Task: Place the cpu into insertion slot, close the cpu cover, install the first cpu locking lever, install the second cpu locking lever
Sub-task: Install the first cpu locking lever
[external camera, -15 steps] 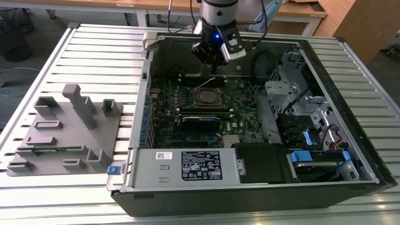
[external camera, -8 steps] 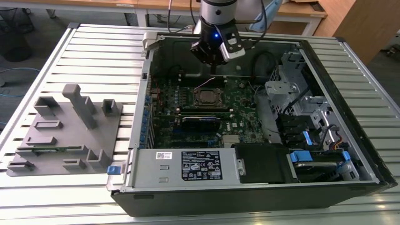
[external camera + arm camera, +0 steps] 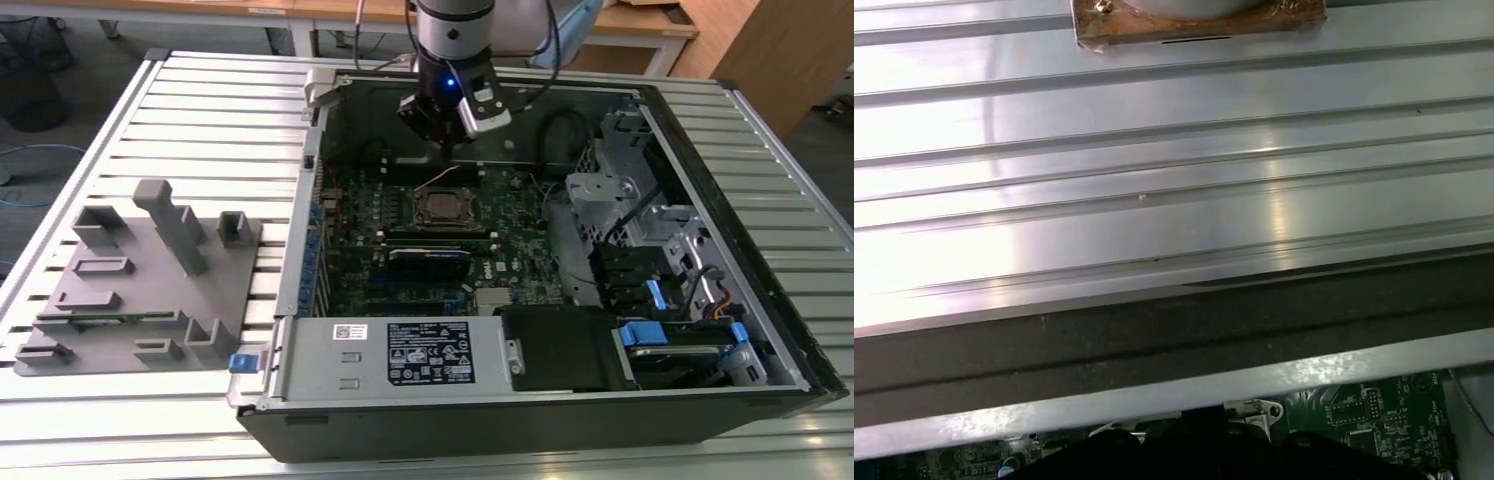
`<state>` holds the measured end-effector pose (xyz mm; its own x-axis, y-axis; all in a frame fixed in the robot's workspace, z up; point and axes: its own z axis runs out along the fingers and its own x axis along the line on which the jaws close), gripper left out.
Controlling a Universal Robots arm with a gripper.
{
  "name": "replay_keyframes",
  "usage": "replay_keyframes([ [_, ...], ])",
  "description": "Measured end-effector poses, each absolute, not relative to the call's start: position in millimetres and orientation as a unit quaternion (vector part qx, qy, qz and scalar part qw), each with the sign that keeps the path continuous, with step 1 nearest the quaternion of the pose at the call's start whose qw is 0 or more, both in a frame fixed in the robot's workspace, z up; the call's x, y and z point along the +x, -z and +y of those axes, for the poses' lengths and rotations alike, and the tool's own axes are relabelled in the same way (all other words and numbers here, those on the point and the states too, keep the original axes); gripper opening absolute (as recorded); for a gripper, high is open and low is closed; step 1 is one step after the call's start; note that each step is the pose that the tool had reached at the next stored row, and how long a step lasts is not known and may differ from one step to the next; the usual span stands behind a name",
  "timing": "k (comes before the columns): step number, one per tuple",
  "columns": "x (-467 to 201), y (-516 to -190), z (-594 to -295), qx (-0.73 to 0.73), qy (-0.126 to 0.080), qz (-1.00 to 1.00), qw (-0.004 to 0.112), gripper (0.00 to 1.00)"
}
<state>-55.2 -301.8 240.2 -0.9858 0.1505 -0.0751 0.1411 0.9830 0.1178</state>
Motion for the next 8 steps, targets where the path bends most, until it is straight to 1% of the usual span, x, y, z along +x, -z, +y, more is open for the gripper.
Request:
replay_keyframes([
  [8,-60,-226,-304,0.073,-0.056,0.995,0.042,0.1],
])
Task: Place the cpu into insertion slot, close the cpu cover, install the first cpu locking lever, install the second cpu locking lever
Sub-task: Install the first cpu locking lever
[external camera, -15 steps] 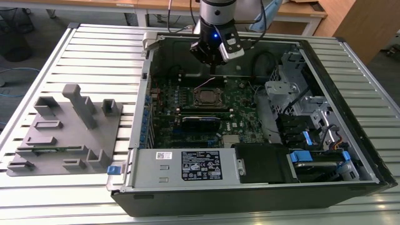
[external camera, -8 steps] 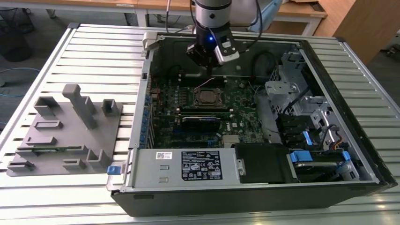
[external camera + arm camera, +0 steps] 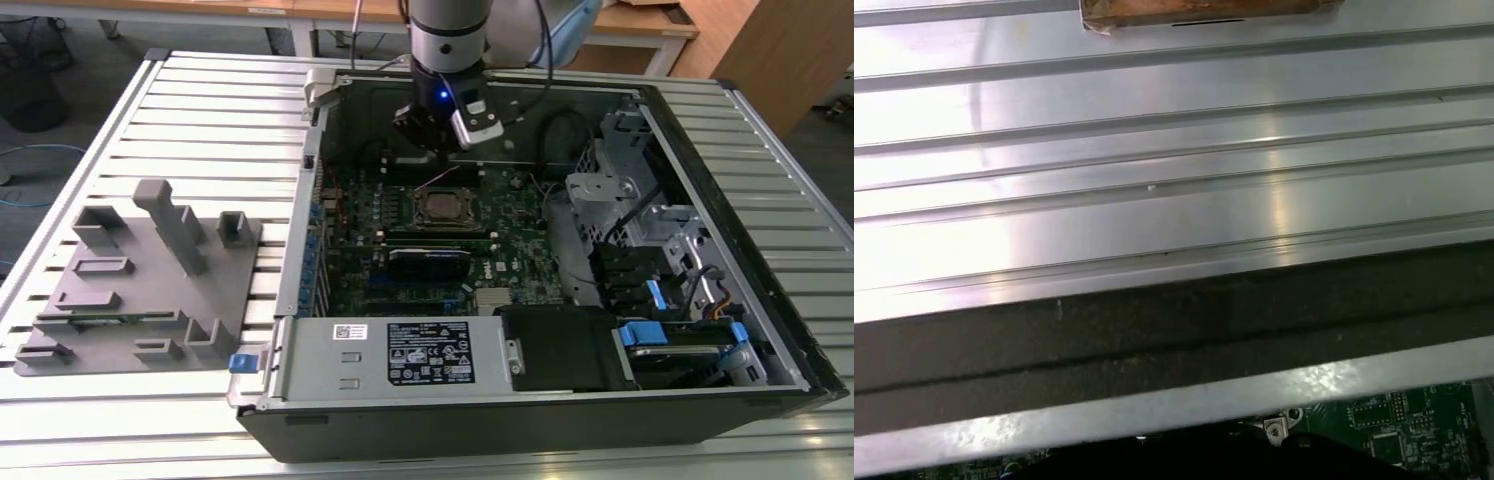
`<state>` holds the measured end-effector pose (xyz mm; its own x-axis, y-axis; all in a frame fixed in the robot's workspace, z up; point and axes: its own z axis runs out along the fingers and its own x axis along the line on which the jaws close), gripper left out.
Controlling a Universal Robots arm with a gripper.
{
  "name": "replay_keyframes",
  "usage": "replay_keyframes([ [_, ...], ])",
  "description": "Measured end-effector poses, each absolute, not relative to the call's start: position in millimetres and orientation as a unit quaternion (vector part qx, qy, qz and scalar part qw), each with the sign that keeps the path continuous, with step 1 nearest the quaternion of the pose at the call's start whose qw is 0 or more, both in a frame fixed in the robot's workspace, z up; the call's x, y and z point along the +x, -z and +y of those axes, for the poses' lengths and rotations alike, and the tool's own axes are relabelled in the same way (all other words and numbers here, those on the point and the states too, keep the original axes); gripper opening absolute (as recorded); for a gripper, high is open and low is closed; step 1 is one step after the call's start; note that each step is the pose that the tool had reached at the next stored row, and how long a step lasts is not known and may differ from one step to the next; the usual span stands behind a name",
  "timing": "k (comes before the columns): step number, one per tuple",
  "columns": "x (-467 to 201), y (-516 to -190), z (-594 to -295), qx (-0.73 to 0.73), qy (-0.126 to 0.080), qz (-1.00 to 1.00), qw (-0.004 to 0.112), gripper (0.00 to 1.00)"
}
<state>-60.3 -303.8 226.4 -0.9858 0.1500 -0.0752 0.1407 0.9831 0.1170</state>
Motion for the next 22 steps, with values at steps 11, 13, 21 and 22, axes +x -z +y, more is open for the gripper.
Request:
replay_keyframes([
  [11,-60.5,-220.0,-305.4,0.073,-0.056,0.995,0.042,0.1],
  [13,-60.0,-220.0,-306.6,0.073,-0.056,0.995,0.042,0.1],
  [21,-58.0,-219.0,-307.5,0.073,-0.056,0.995,0.042,0.1],
  [22,-57.9,-218.9,-307.4,0.073,-0.056,0.995,0.042,0.1],
])
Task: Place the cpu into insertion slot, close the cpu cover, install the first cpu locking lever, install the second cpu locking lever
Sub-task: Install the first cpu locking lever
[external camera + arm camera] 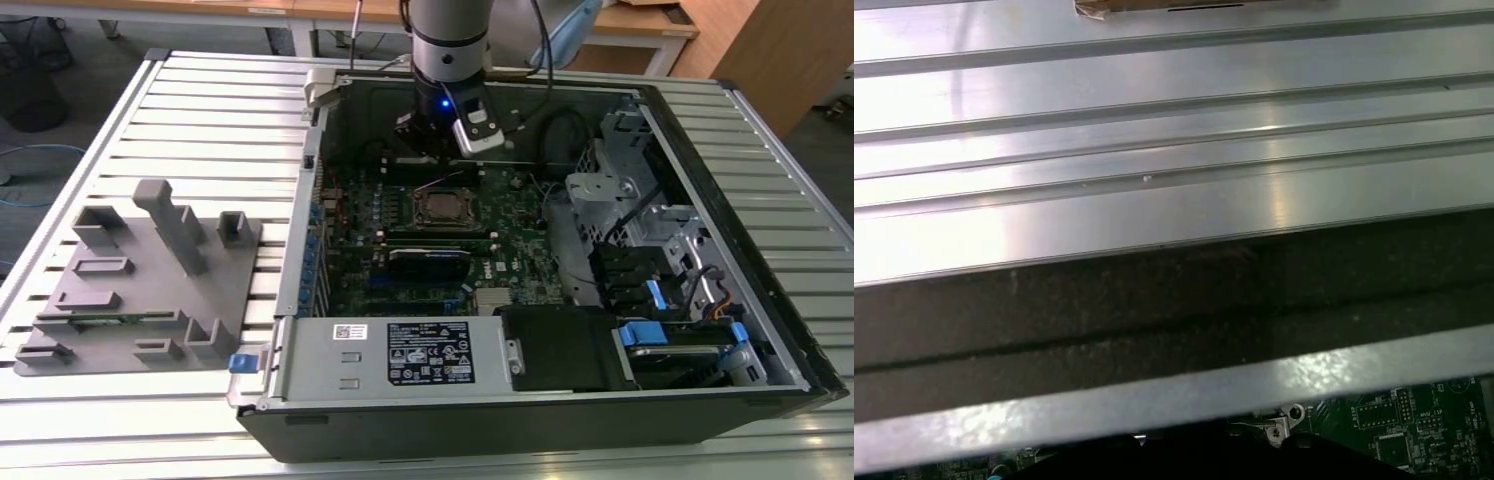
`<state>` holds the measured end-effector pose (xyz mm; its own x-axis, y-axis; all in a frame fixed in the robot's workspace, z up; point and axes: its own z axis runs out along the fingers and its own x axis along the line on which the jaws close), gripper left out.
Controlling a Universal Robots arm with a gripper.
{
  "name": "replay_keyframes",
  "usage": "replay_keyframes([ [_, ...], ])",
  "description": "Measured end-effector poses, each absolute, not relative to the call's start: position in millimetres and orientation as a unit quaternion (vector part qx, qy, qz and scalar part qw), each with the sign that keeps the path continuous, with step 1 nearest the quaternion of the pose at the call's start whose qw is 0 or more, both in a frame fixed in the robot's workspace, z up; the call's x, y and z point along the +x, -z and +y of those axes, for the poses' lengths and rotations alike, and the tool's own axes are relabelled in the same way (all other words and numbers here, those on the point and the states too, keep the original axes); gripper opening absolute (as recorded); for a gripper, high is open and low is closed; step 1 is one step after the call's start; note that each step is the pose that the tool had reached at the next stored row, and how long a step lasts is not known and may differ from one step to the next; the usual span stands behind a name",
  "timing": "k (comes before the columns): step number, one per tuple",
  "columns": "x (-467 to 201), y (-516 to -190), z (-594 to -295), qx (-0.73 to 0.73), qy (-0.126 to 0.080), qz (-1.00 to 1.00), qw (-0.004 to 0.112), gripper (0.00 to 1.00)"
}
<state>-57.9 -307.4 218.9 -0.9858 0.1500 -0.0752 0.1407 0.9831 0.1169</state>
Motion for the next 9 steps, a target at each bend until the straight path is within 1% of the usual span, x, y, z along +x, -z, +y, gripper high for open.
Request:
replay_keyframes([
  [9,-57.9,-214.4,-307.4,0.073,-0.056,0.995,0.042,0.1],
])
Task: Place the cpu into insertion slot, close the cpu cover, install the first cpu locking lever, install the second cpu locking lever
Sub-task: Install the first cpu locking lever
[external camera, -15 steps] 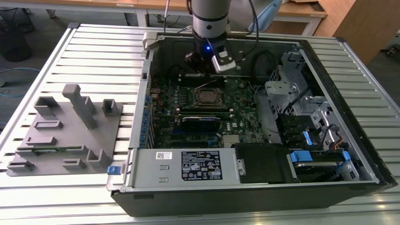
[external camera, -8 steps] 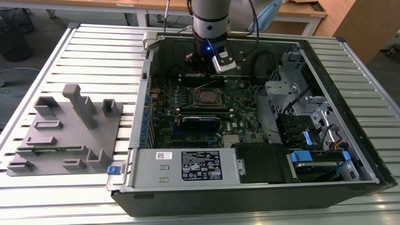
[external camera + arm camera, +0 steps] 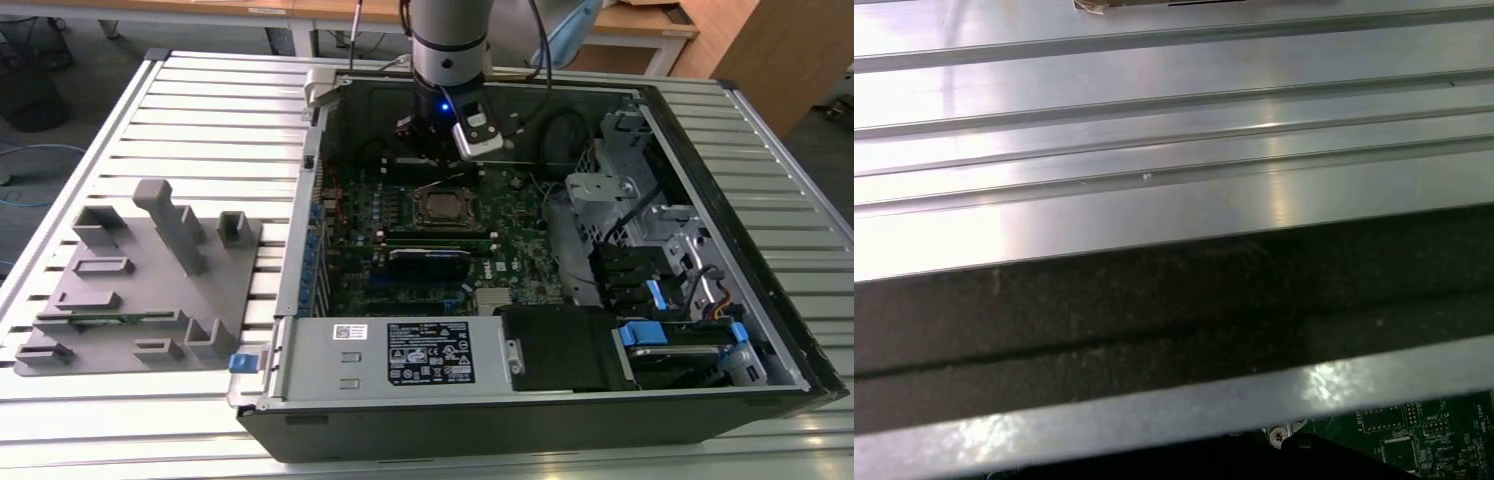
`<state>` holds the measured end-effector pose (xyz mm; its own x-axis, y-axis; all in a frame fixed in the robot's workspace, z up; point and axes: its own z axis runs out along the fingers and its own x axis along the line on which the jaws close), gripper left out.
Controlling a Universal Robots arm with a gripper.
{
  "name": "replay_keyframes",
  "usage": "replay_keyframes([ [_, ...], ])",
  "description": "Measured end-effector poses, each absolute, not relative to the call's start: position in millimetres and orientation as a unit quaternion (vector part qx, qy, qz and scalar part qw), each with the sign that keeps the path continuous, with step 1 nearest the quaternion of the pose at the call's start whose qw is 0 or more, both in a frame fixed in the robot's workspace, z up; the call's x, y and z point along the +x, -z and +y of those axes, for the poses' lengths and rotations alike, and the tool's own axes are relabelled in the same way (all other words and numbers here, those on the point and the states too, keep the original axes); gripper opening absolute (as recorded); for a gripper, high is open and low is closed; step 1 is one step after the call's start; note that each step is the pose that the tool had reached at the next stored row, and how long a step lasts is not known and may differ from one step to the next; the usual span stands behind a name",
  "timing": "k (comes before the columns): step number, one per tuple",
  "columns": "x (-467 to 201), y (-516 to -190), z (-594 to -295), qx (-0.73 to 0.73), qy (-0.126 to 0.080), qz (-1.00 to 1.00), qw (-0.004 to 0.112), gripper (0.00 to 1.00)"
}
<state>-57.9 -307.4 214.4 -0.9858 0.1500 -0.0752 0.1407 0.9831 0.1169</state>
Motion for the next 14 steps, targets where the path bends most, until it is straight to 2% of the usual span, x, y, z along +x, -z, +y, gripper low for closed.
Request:
replay_keyframes([
  [14,-54.4,-213.7,-307.3,0.073,-0.056,0.995,0.042,0.1],
])
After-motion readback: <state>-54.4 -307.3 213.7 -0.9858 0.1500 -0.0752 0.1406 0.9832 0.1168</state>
